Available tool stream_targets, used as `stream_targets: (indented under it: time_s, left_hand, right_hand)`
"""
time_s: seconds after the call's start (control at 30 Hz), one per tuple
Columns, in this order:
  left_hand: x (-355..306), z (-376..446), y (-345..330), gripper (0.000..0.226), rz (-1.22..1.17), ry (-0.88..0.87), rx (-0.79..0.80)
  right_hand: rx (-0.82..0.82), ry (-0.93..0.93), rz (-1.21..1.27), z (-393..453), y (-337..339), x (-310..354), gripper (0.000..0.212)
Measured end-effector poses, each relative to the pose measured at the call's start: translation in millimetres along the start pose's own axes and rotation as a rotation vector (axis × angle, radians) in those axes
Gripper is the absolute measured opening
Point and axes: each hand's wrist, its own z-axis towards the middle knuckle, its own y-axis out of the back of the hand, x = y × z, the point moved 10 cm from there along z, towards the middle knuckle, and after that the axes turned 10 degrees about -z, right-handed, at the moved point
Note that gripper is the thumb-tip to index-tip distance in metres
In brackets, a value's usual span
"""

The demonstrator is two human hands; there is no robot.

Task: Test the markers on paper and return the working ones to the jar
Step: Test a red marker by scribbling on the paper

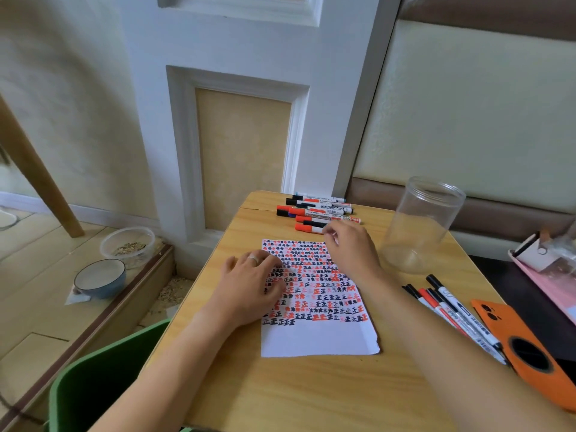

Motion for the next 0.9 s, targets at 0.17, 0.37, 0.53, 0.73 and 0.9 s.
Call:
stream_targets:
  time_s: [0.17, 0.37, 0.53, 0.73, 0.9]
  left_hand:
    - [2, 1, -2, 0.046, 0.011, -0.006, 0.002]
    - [2, 1, -1, 0.049, 0.022, -0.011, 0.010]
    - [1, 1, -1, 0.049, 0.029, -0.009, 0.008]
    - [-2, -4, 1, 0.049, 0.061, -0.002, 0.008]
    - [-9, -15, 13, 0.065, 0.045, -0.007, -0.120]
  right_hand:
    - [0.031, -0.005, -0.123, 34, -23, 2, 0.018]
    - [0.056, 0.015, -0.173, 40, -39, 0, 0.014]
    - [0.047, 0.063, -0.207, 37, -41, 3, 0.017]
    - [-0.129, 0.312, -0.215, 8, 0, 51, 0.010]
    - [-0.081, 0.482, -0.120, -53, 29, 84, 0.011]
